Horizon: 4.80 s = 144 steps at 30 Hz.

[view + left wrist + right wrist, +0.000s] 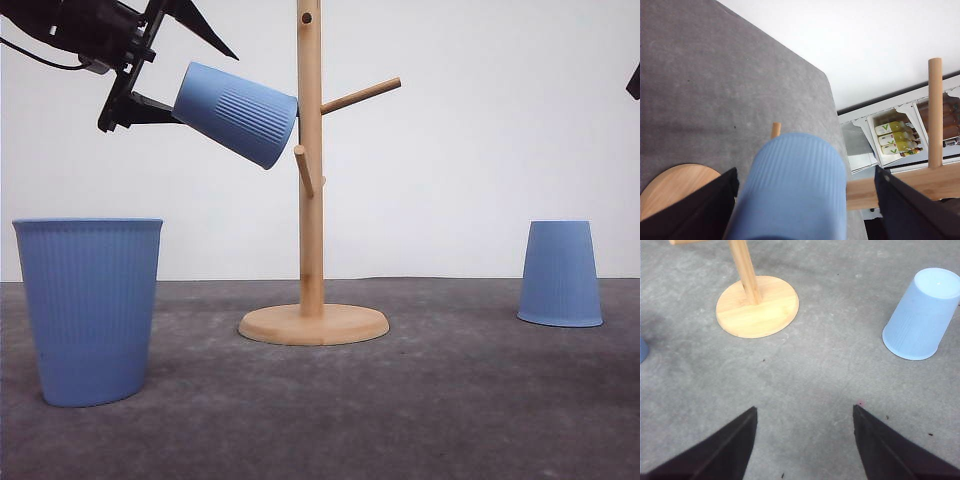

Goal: Place three cups

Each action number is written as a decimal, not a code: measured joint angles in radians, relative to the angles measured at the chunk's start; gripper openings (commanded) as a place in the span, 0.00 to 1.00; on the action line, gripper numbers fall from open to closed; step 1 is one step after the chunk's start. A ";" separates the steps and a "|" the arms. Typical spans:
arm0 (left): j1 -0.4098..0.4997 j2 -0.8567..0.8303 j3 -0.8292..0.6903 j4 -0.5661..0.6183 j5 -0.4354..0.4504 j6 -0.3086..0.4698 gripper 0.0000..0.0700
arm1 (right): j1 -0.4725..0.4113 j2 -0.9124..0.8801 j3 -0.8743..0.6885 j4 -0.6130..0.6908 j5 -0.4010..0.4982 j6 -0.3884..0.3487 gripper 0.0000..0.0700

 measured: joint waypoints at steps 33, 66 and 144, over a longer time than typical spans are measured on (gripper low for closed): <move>0.133 -0.248 0.002 -0.418 -0.253 0.446 0.50 | 0.000 0.000 0.000 0.000 0.001 0.000 0.55; 0.037 -0.748 -0.562 -0.431 -0.545 0.669 0.50 | -0.101 0.380 0.284 -0.199 0.078 0.187 0.60; 0.037 -0.748 -0.562 -0.411 -0.551 0.616 0.50 | -0.312 0.539 0.241 0.503 -0.536 0.385 0.49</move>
